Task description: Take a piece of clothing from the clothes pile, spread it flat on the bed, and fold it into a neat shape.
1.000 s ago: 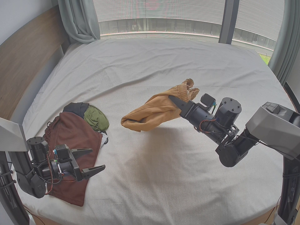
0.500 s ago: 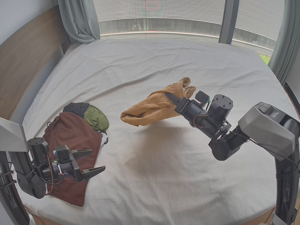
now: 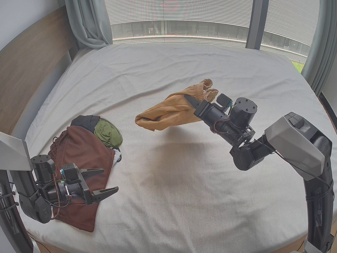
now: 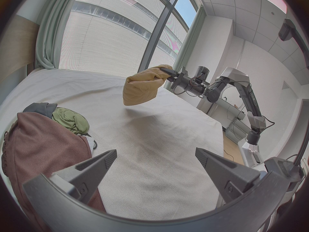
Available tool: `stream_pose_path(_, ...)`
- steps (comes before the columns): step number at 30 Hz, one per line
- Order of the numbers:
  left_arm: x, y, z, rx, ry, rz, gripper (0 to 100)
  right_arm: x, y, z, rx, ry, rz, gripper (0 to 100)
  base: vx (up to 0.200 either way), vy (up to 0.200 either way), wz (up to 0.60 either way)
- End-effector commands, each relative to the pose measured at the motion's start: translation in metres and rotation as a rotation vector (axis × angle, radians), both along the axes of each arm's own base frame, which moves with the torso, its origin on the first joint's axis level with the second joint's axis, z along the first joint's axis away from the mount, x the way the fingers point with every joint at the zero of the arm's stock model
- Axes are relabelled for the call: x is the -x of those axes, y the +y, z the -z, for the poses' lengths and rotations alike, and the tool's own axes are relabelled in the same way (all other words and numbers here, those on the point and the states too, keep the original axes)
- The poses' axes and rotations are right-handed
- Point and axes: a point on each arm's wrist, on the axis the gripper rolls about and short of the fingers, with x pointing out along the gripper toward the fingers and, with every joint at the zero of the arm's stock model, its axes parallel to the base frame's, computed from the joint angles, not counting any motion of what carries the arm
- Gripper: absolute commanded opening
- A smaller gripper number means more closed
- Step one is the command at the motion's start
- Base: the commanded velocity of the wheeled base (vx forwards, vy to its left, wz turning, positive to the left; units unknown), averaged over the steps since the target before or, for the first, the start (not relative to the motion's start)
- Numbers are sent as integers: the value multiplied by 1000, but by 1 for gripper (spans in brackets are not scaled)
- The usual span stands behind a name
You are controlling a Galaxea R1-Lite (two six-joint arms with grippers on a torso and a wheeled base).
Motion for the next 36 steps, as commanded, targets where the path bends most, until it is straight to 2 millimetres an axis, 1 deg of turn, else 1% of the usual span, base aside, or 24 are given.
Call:
stream_pose_path(1, 0, 0, 0, 0, 0, 0, 100, -11, 1, 33, 25, 51, 9, 0, 0, 0, 0)
stream_pose_path(2, 0, 0, 0, 0, 0, 0, 100, -13, -1, 40, 32, 65, 13, 0, 0, 0, 0)
stream_pose_path(3, 0, 0, 0, 0, 0, 0, 100, -15, -3, 54, 49, 91, 20, 0, 0, 0, 0)
stream_pose_path(4, 0, 0, 0, 0, 0, 0, 100, -15, -3, 56, 52, 94, 21, 0, 0, 0, 0)
stream_pose_path(6, 0, 0, 0, 0, 0, 0, 100, -15, -7, 68, 72, 120, 28, 0, 0, 0, 0)
stream_pose_path(7, 0, 0, 0, 0, 0, 0, 100, -13, -12, 76, 85, 146, 36, 0, 0, 0, 0)
stream_pose_path(9, 0, 0, 0, 1, 0, 2, 100, -10, -18, 82, 99, 174, 45, 0, 0, 0, 0)
stream_pose_path(10, 0, 0, -1, 1, -2, 0, 100, -5, -26, 91, 121, 219, 58, 0, 0, 0, 0)
stream_pose_path(11, 0, 0, -1, 1, -2, 0, 100, -3, -29, 95, 129, 225, 63, 0, 0, 0, 0)
stream_pose_path(13, 0, 1, -1, 1, -3, -2, 100, 3, -37, 109, 171, 243, 80, 0, 0, 0, 0)
stream_pose_path(15, 0, 0, -1, 1, -3, 0, 100, 9, -43, 117, 179, 238, 88, 0, 0, 0, 0)
stream_pose_path(19, 0, 0, -1, 1, -3, 2, 100, 20, -47, 137, 188, 259, 89, 0, 0, 0, 0)
stream_pose_path(23, 0, 1, -1, 1, -5, -3, 100, 29, -47, 153, 200, 284, 88, 0, 0, 0, 0)
stream_pose_path(26, 0, 2, -2, 2, -5, -5, 100, 32, -47, 173, 209, 300, 97, 0, 0, 0, 0)
stream_pose_path(29, 0, 2, -1, 2, -4, -6, 100, 34, -47, 183, 212, 310, 112, 0, 0, 0, 0)
stream_pose_path(33, 0, 2, -1, 2, -5, -6, 100, 35, -46, 184, 212, 314, 129, 0, 0, 0, 0)
stream_pose_path(36, 0, 2, -1, 2, -5, -6, 100, 41, -43, 187, 223, 333, 116, 0, 0, 0, 0)
